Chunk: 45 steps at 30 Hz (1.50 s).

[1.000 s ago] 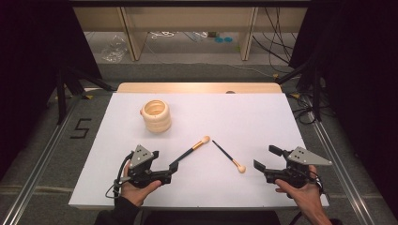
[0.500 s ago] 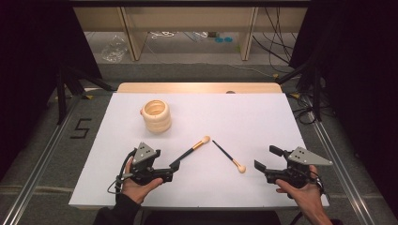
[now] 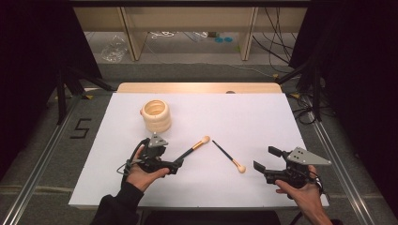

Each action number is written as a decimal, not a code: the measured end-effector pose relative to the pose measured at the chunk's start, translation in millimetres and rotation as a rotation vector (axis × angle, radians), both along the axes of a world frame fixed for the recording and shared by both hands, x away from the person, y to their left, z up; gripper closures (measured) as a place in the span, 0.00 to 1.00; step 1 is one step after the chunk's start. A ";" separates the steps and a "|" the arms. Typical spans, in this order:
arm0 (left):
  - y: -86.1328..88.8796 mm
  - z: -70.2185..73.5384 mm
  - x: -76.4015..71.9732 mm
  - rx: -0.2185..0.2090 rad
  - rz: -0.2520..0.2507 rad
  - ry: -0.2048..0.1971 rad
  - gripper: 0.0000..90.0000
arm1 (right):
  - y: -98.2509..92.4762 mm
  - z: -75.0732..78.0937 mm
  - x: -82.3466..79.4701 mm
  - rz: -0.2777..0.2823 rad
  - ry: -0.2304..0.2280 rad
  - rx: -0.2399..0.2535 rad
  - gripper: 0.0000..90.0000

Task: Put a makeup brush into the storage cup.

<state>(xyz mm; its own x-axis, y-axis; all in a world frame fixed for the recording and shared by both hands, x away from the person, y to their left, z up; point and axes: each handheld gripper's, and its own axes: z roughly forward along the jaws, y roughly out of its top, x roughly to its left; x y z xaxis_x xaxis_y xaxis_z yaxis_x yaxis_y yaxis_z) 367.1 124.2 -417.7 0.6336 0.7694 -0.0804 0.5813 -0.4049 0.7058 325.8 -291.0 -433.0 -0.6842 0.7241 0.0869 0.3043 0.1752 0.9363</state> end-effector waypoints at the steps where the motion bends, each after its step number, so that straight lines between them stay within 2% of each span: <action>1: -2.3 0.5 3.3 -0.007 0.010 0.010 0.22 | 0.0 0.0 0.3 0.008 -0.002 0.000 0.20; 6: -13.3 2.3 20.1 0.006 0.023 0.036 0.23 | 0.7 -0.2 -0.6 -0.005 0.004 0.000 0.20; 8: -16.6 1.8 26.3 0.024 0.006 0.050 0.22 | 0.8 -0.5 -0.2 -0.007 -0.006 0.003 0.20; 10: -18.9 1.6 32.3 0.070 -0.019 0.084 0.22 | 0.8 -0.5 -0.4 -0.007 -0.005 0.005 0.20; 12: -22.4 -0.7 37.0 0.089 -0.025 0.095 0.21 | 0.9 -0.5 -0.3 -0.005 -0.006 0.005 0.20; 19: -35.0 -5.3 48.6 0.113 -0.024 0.103 0.22 | 1.5 -0.7 -0.4 0.000 -0.001 0.005 0.20; 22: -39.9 -7.1 54.3 0.138 -0.030 0.105 0.22 | 1.9 -1.2 -0.1 0.010 0.000 0.011 0.21; 29: -46.5 -9.6 68.5 0.174 -0.031 0.140 0.22 | 2.1 -1.1 -0.5 0.006 0.001 0.003 0.21; 38: -52.6 -21.3 80.7 0.188 -0.041 0.196 0.22 | 2.9 -1.8 -0.1 0.018 0.003 0.015 0.21; 39: -53.0 -21.8 81.5 0.191 -0.045 0.199 0.22 | 1.0 0.0 -1.2 0.009 0.017 -0.021 0.21; 40: -54.3 -22.3 82.7 0.201 -0.054 0.209 0.22 | 1.1 0.0 -1.1 0.010 0.016 -0.021 0.21; 45: -63.2 -21.4 87.8 0.239 -0.078 0.207 0.24 | 1.3 0.0 -1.5 0.009 0.023 -0.020 0.21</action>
<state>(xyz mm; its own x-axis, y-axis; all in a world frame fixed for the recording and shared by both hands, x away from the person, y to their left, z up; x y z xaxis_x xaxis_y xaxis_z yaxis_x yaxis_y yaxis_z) 454.9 61.0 -439.1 0.6808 0.7316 -0.0365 0.6630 -0.5943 0.4552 324.3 -289.6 -433.0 -0.6886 0.7197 0.0885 0.3240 0.1962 0.9255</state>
